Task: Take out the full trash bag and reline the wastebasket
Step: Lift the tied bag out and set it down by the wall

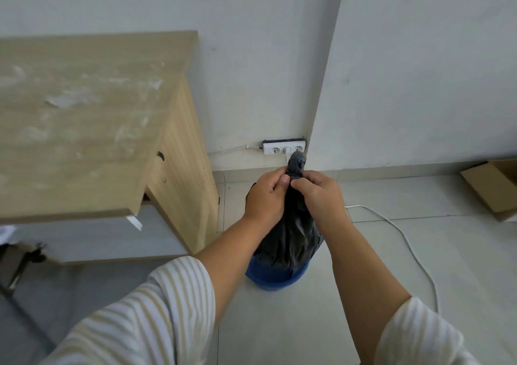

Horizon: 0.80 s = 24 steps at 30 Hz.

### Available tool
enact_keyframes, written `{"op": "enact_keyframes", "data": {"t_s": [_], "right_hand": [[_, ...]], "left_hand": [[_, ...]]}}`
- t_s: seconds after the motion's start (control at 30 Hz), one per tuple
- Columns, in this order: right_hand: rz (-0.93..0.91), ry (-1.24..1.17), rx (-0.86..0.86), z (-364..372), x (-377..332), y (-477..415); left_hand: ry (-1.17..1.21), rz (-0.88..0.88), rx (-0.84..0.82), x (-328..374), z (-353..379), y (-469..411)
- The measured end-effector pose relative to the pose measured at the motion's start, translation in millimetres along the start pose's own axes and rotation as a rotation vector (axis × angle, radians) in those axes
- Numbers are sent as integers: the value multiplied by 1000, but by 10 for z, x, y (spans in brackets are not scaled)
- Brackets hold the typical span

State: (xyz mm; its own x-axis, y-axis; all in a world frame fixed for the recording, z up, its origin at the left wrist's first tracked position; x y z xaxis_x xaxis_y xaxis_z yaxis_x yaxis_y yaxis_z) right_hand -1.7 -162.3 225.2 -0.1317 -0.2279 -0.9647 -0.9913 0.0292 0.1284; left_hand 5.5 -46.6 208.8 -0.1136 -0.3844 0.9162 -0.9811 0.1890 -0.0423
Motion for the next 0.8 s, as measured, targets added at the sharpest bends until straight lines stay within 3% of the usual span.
{"op": "enact_keyframes", "data": {"t_s": [0.17, 0.5, 0.63, 0.8], "right_hand": [[13, -45, 21, -312, -983, 277], [-99, -44, 70, -643, -3228, 717], [-151, -54, 94, -608, -3799, 823], [-179, -85, 112, -365, -4062, 903]], "left_hand": [[8, -38, -37, 993, -332, 36], [-20, 86, -45, 3151, -1508, 56], [-51, 137, -58, 3616, -1916, 77], [-64, 156, -63, 3708, -2281, 177]]}}
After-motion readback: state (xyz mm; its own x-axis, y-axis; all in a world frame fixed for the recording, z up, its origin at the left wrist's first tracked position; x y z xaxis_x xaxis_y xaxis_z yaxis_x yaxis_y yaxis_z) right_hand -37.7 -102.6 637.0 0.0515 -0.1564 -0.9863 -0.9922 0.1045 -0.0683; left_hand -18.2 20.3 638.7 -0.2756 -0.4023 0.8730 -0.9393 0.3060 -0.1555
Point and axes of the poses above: each hand's wrist, its own y-axis away from the middle knuckle, its own z-axis out of the palm, x = y × z, the point moved 2 cm from there along -y, towards the middle knuckle, and after that the axes turned 8 degrees about -x, right-handed, at the moved point
